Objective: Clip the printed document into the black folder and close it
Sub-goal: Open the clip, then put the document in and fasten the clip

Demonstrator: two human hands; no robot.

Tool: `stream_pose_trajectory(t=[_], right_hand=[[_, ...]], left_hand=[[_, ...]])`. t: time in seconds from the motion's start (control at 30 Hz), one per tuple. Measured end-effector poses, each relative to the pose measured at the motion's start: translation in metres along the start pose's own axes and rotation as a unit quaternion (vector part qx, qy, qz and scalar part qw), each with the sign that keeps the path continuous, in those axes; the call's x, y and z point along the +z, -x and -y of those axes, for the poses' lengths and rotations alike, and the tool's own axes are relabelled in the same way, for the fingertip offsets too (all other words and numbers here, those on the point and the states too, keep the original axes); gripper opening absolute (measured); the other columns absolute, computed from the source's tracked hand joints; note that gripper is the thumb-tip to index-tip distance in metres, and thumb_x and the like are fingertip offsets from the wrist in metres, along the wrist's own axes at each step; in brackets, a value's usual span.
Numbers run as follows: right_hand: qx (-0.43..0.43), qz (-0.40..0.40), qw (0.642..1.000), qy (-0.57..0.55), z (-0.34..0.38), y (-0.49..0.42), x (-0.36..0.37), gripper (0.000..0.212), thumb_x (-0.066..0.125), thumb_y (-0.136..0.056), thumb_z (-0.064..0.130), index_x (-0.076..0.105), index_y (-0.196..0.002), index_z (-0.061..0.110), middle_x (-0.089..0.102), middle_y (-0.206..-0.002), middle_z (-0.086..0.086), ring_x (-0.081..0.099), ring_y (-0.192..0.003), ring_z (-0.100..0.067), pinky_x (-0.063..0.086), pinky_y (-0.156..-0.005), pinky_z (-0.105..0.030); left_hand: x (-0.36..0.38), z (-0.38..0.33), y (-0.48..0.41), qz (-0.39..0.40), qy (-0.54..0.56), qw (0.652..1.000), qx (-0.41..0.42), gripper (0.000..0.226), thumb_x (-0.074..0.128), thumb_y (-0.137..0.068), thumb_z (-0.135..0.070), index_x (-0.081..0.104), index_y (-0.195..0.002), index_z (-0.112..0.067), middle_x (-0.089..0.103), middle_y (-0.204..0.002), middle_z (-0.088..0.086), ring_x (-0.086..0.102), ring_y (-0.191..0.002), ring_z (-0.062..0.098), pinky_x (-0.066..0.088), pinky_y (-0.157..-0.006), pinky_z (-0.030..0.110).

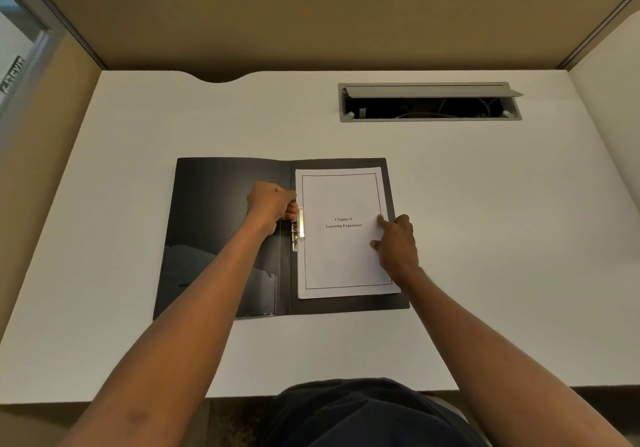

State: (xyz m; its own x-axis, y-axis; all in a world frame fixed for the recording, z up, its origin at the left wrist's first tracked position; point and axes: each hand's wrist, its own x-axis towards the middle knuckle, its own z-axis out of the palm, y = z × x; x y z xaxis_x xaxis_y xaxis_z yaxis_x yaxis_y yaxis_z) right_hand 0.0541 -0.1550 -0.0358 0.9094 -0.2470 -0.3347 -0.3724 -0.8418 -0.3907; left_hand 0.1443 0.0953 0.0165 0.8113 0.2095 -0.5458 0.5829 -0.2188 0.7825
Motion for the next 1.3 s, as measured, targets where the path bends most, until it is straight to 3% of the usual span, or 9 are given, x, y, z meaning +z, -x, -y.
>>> stream_pose_trajectory(t=[0.13, 0.23, 0.37, 0.5, 0.77, 0.93, 1.03, 1.3], right_hand=[[-0.006, -0.005, 1.000, 0.003, -0.001, 0.001, 0.001, 0.062, 0.068, -0.093, 0.008, 0.043, -0.151, 0.010, 0.040, -0.137, -0.017, 0.042, -0.133, -0.035, 0.048, -0.103, -0.045], [-0.006, -0.006, 1.000, 0.003, 0.000, 0.001, 0.001, 0.062, 0.068, -0.093, 0.007, 0.044, -0.150, 0.010, 0.040, -0.136, -0.017, 0.042, -0.132, -0.035, 0.049, -0.101, -0.045], [-0.008, -0.006, 1.000, 0.007, 0.002, 0.002, 0.000, 0.061, 0.069, -0.093, 0.009, 0.045, -0.149, 0.010, 0.040, -0.136, -0.018, 0.042, -0.132, -0.036, 0.050, -0.101, -0.046], [-0.002, -0.007, 1.000, 0.012, 0.004, 0.002, 0.000, 0.061, 0.069, -0.093, 0.008, 0.045, -0.149, 0.009, 0.041, -0.135, -0.018, 0.043, -0.132, -0.035, 0.050, -0.102, -0.045], [-0.001, -0.007, 1.000, 0.021, 0.003, 0.001, 0.000, 0.062, 0.070, -0.093, 0.010, 0.045, -0.149, 0.010, 0.042, -0.135, -0.018, 0.044, -0.131, -0.036, 0.050, -0.103, -0.046], [-0.002, -0.006, 1.000, 0.020, 0.003, 0.000, 0.001, 0.061, 0.070, -0.092, 0.009, 0.046, -0.148, 0.010, 0.042, -0.134, -0.018, 0.044, -0.131, -0.036, 0.050, -0.103, -0.047], [-0.001, -0.006, 1.000, 0.022, 0.002, -0.001, 0.001, 0.061, 0.070, -0.092, 0.010, 0.047, -0.148, 0.010, 0.042, -0.133, -0.017, 0.044, -0.130, -0.036, 0.050, -0.102, -0.046], [0.003, -0.011, 1.000, 0.011, 0.002, -0.001, 0.002, 0.062, 0.070, -0.092, 0.008, 0.046, -0.149, 0.010, 0.043, -0.133, -0.016, 0.045, -0.130, -0.035, 0.049, -0.099, -0.044]], left_hand=[[-0.006, 0.010, 0.017, 0.017, 0.036, 0.999, -0.005, 0.010, 0.076, -0.089, -0.003, 0.070, -0.092, 0.005, 0.075, -0.089, 0.018, 0.075, -0.071, 0.023, 0.061, -0.061, 0.027], [-0.007, 0.020, 0.030, 0.020, 0.037, 0.999, -0.006, 0.004, 0.074, -0.089, 0.000, 0.070, -0.089, 0.001, 0.075, -0.092, 0.017, 0.076, -0.074, 0.024, 0.064, -0.069, 0.032], [0.000, 0.038, 0.044, -0.001, 0.034, 0.999, -0.011, 0.005, 0.073, -0.088, 0.002, 0.069, -0.091, 0.001, 0.075, -0.089, 0.019, 0.077, -0.075, 0.029, 0.066, -0.071, 0.036], [0.008, 0.058, 0.055, -0.042, 0.010, 0.999, -0.002, 0.006, 0.074, -0.089, -0.002, 0.070, -0.088, -0.007, 0.076, -0.084, 0.013, 0.078, -0.071, 0.023, 0.066, -0.074, 0.038], [0.009, 0.081, 0.058, -0.090, -0.053, 0.994, 0.043, 0.016, 0.083, -0.084, -0.017, 0.068, -0.085, -0.010, 0.074, -0.079, 0.009, 0.072, -0.065, 0.021, 0.064, -0.064, 0.034], [0.010, 0.091, 0.054, -0.112, -0.107, 0.987, 0.046, 0.032, 0.088, -0.077, -0.028, 0.065, -0.085, -0.007, 0.065, -0.078, 0.004, 0.062, -0.070, 0.019, 0.049, -0.060, 0.025], [0.013, 0.094, 0.055, -0.113, -0.119, 0.985, 0.049, 0.034, 0.088, -0.078, -0.030, 0.063, -0.084, -0.008, 0.064, -0.078, 0.003, 0.058, -0.068, 0.017, 0.041, -0.055, 0.023], [0.017, 0.098, 0.057, -0.126, -0.156, 0.978, 0.055, 0.034, 0.087, -0.079, -0.030, 0.061, -0.081, -0.008, 0.064, -0.077, 0.005, 0.056, -0.064, 0.015, 0.039, -0.053, 0.022]])
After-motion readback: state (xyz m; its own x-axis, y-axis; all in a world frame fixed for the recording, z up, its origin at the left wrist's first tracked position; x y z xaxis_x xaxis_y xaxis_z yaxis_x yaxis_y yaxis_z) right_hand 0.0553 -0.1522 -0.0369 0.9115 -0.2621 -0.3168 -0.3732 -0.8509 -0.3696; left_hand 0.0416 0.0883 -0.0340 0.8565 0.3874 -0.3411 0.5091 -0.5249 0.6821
